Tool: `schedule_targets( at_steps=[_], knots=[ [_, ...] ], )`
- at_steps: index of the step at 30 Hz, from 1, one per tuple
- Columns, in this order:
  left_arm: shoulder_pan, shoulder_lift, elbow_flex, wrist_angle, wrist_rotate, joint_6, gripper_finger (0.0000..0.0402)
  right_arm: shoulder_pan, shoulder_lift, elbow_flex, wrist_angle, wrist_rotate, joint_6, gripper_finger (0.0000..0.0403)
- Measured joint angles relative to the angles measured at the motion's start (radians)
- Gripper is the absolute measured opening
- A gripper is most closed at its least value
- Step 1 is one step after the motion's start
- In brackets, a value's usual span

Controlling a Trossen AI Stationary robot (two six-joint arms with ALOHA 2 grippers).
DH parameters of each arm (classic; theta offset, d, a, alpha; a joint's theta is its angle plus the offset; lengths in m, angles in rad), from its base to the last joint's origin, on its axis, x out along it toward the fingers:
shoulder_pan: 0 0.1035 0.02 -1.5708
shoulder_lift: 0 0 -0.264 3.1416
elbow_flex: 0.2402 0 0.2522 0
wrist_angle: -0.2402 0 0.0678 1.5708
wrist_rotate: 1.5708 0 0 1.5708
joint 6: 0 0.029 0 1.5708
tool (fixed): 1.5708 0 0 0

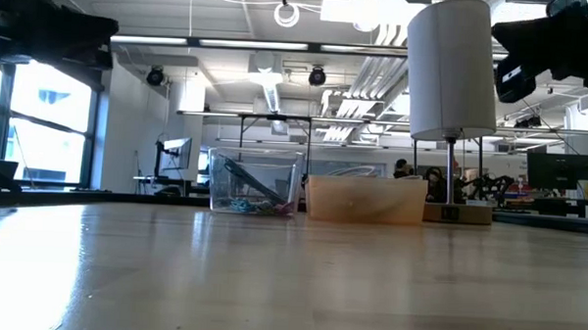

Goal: Pick & Place USB Port
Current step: Return to Home Position

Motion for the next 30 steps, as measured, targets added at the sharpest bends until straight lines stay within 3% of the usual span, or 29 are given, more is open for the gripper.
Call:
schedule_targets(
  at_steps=[13,20,30],
  knots=[
    [0.000,0.000,-0.024,-0.018,0.016,0.000,0.0000,0.000,-0.001,-0.032,-0.023,0.043,-0.008,0.0000],
    [0.000,0.026,-0.025,-0.074,-0.032,-0.002,0.0000,0.000,0.000,-0.032,-0.168,0.122,0.055,0.0000],
    [0.000,0.077,-0.026,-0.078,-0.010,0.027,0.0000,0.000,0.009,-0.032,-0.156,0.109,0.087,0.0000]
  ],
)
